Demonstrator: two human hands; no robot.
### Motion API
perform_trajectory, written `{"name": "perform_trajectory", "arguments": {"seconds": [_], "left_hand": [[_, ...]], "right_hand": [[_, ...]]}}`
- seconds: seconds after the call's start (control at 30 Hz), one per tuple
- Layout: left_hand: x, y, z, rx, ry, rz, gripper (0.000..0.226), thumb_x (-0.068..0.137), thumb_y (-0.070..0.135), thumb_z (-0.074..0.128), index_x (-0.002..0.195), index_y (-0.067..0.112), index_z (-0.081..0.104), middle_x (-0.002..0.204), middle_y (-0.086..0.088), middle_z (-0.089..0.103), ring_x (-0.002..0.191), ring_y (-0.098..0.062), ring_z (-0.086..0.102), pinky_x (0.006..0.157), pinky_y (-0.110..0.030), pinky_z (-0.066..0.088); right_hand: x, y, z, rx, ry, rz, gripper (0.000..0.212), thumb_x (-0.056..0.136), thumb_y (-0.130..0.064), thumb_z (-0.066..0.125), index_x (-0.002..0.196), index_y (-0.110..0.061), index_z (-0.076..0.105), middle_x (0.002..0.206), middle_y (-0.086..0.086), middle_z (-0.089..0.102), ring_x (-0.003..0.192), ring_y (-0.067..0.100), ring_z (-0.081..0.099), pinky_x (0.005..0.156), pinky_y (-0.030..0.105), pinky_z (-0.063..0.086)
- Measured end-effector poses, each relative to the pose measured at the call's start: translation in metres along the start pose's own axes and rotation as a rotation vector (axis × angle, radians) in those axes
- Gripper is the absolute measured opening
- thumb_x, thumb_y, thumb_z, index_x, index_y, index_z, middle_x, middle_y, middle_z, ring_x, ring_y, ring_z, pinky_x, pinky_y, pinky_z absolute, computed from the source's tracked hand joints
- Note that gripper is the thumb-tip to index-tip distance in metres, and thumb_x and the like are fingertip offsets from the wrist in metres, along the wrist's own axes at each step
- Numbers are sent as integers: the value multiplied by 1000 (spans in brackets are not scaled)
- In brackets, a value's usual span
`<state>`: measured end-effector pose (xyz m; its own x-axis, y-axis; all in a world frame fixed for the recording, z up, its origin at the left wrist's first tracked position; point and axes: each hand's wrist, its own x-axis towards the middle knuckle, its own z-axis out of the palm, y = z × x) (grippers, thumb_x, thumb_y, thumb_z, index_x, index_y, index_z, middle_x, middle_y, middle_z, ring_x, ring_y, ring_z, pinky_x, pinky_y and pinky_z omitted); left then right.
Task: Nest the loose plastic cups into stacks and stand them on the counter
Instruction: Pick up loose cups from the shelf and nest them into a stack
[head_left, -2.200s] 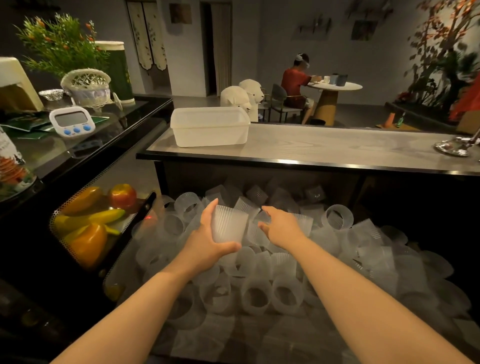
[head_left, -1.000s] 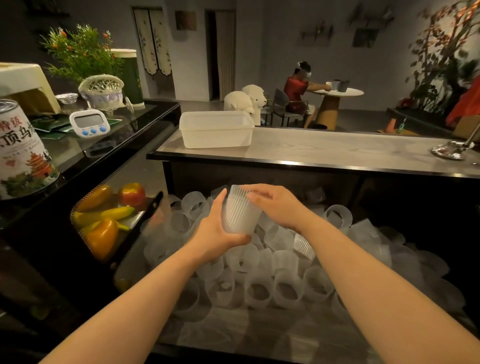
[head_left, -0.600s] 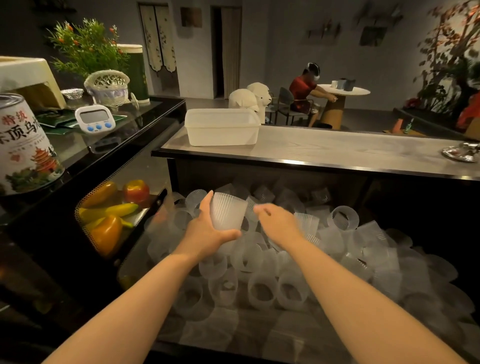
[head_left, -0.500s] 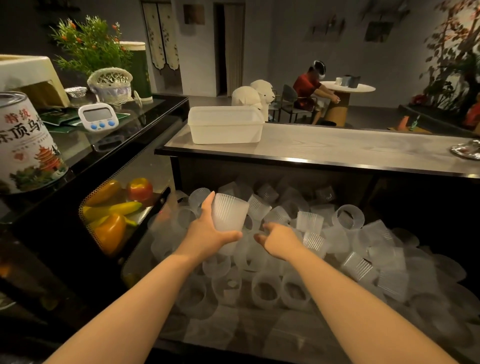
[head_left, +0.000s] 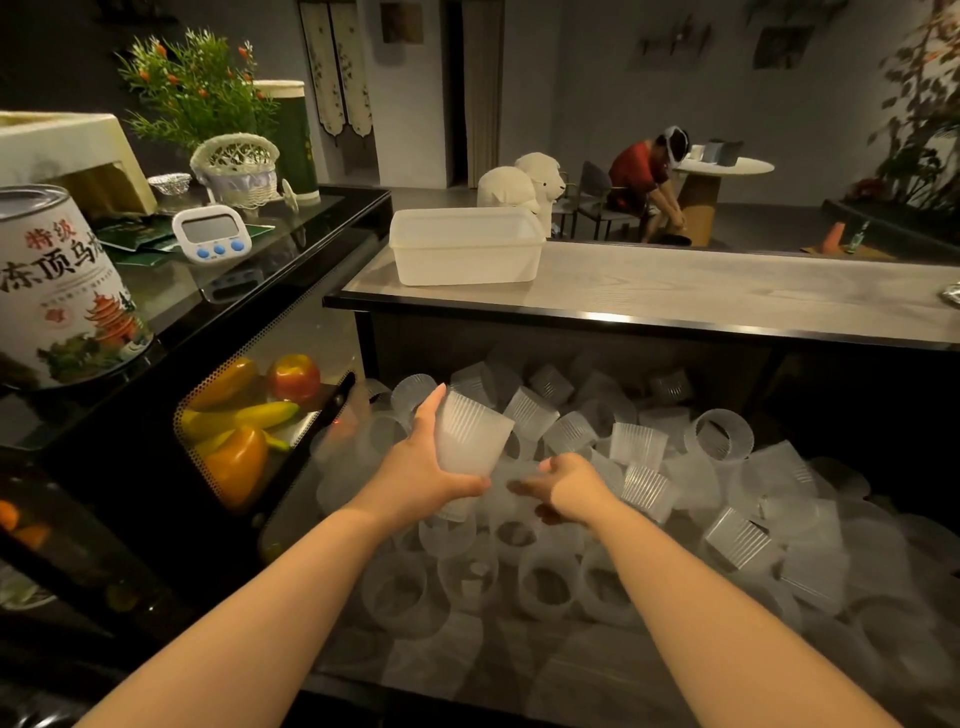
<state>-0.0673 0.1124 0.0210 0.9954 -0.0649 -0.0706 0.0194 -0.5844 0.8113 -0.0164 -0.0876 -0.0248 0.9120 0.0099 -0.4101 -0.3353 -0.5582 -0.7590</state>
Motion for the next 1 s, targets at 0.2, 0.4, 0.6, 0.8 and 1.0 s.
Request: {"name": "perform_trajectory", "arguments": {"seconds": [0.2, 0.4, 0.6, 0.8, 1.0], "left_hand": [[-7, 12, 2, 30, -39, 27, 119, 75, 32, 87, 153, 51, -1, 146, 3, 33, 117, -21, 49, 85, -27, 50], [-17, 36, 16, 71, -93, 129, 120, 75, 34, 87, 154, 48, -3, 132, 9, 32, 102, -12, 50, 76, -23, 49], [-26, 58, 24, 62, -86, 198, 122, 74, 38, 87, 154, 48, -5, 147, 9, 33, 98, -6, 51, 68, -14, 48], [-26, 82, 32, 95, -33, 232, 121, 74, 41, 86, 156, 45, -4, 149, 0, 41, 105, -14, 52, 84, -26, 51], [-14, 89, 42, 63, 10, 233, 124, 76, 42, 85, 154, 50, -10, 147, -4, 44, 107, -16, 50, 93, -35, 50]], "right_hand": [[-31, -28, -55, 233, 409, -408, 23, 96, -34, 59, 108, -18, 71, 74, -1, 69, 58, 7, 61, 69, 34, 59], [-95, -59, -88, 414, 298, -594, 17, 95, -22, 62, 109, -20, 71, 82, 3, 68, 56, 4, 56, 61, 18, 53], [-112, -48, -99, 246, 259, -572, 21, 93, -25, 65, 112, -25, 73, 92, -4, 72, 62, 5, 56, 64, 22, 56], [-123, -47, -109, 57, 111, -600, 22, 97, -27, 57, 114, -25, 72, 89, -26, 67, 63, -8, 56, 63, 14, 50], [-105, -35, -121, 57, 257, -585, 41, 101, -44, 43, 108, -16, 73, 87, 7, 64, 68, 8, 57, 70, 27, 50]]}}
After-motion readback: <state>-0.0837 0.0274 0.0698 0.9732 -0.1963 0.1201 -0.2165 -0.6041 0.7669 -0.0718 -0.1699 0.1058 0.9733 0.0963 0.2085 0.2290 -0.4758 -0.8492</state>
